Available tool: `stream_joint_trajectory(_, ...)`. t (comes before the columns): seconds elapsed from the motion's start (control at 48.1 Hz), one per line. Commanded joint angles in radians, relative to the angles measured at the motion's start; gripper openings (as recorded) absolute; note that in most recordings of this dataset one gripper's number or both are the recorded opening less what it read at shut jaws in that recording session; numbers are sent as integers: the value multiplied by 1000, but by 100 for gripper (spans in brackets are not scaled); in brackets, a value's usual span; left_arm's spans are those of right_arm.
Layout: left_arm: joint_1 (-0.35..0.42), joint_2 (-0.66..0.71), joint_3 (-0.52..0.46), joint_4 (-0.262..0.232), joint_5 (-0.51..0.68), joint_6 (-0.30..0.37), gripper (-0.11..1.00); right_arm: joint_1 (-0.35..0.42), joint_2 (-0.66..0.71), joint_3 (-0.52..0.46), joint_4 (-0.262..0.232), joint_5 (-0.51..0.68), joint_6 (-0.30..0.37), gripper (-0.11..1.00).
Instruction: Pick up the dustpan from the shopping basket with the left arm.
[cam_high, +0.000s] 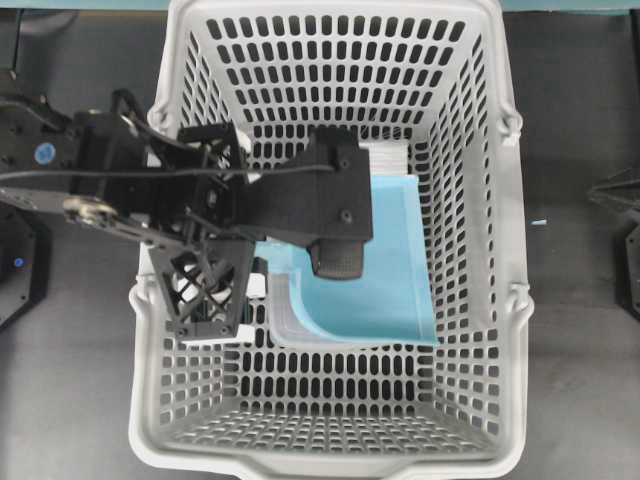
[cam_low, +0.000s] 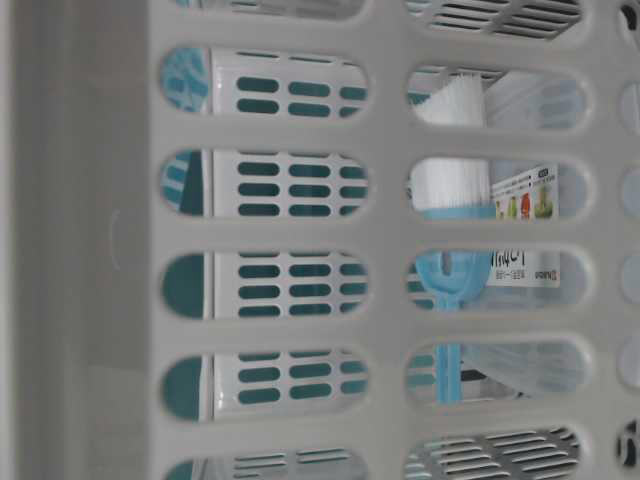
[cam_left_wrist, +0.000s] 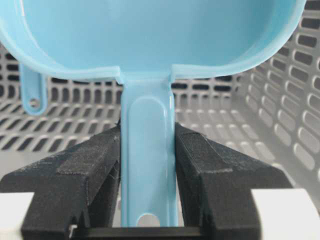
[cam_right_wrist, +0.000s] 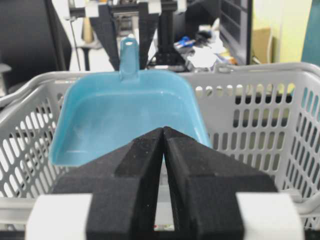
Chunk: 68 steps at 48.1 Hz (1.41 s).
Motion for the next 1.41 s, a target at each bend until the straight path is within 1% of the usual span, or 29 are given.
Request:
stream_joint_trajectory(0.0, -5, -32, -25, 3, -2, -2, 30, -2, 5, -8, 3, -5, 2, 0)
stream_joint_trajectory(0.853, 14, -49, -51, 3, 6, 2, 30, -2, 0, -3, 3, -5, 2, 0)
stream_joint_trajectory(1.082, 14, -60, -49, 3, 6, 43, 30, -2, -3, -2, 3, -5, 2, 0)
stream_joint_trajectory(1.394, 11, -58, -48, 3, 5, 46, 30, -2, -5, 0, 3, -5, 2, 0)
